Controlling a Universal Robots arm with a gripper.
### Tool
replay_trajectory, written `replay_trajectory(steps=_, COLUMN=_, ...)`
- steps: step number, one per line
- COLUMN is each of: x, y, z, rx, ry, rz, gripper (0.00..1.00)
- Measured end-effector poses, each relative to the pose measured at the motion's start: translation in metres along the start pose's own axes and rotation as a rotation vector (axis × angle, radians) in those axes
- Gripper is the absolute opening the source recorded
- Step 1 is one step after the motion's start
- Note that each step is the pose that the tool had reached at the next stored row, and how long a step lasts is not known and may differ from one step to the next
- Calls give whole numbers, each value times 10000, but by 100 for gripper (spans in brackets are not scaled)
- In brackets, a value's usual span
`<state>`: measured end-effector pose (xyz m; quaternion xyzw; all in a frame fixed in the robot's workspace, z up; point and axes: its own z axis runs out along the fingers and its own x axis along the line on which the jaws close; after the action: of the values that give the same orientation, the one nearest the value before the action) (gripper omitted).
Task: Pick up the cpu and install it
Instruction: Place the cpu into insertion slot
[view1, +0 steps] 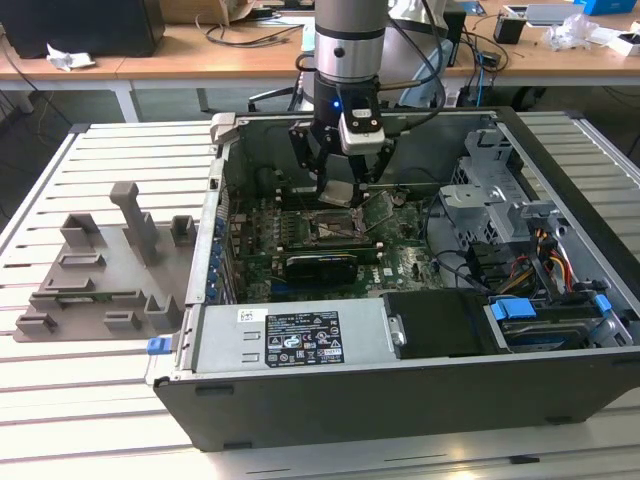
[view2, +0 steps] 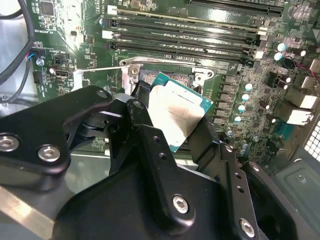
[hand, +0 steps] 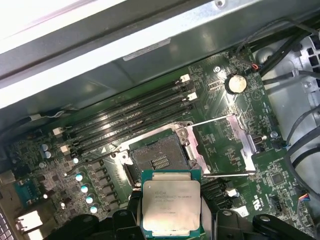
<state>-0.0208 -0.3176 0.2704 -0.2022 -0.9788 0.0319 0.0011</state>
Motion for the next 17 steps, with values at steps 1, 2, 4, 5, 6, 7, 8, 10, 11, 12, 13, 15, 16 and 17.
replay_trajectory(steps=1, x=0, y=0, z=0, rx=11, ry=0, rz=73, gripper=55)
replay_trajectory(steps=2, x=0, y=0, z=1, rx=18, ry=0, rz=114, gripper=55)
replay_trajectory(steps=4, x=0, y=0, z=1, rx=52, ry=-5, rz=252, gripper=55)
replay_trajectory(steps=5, x=0, y=0, z=2, rx=71, ry=-7, rz=339, gripper=55)
replay_trajectory(steps=6, x=0, y=0, z=2, rx=80, ry=-7, rz=389, gripper=55)
replay_trajectory(steps=7, x=0, y=0, z=2, rx=89, ry=-8, rz=445, gripper=55)
replay_trajectory(steps=8, x=0, y=0, z=3, rx=96, ry=-8, rz=492, gripper=55)
replay_trajectory(steps=10, x=0, y=1, z=3, rx=128, ry=-13, rz=634, gripper=55)
replay_trajectory(steps=11, x=0, y=0, z=3, rx=148, ry=-17, rz=693, gripper=55)
replay_trajectory(steps=12, x=0, y=0, z=3, rx=157, ry=-18, rz=726, gripper=55)
replay_trajectory(steps=13, x=0, y=0, z=3, rx=174, ry=-21, rz=798, gripper=55)
replay_trajectory(steps=15, x=0, y=0, z=4, rx=201, ry=-24, rz=928, gripper=55)
replay_trajectory(steps=16, x=0, y=0, z=4, rx=209, ry=-25, rz=972, gripper=55)
replay_trajectory(steps=17, x=0, y=0, z=4, rx=216, ry=-25, rz=1017, gripper=55)
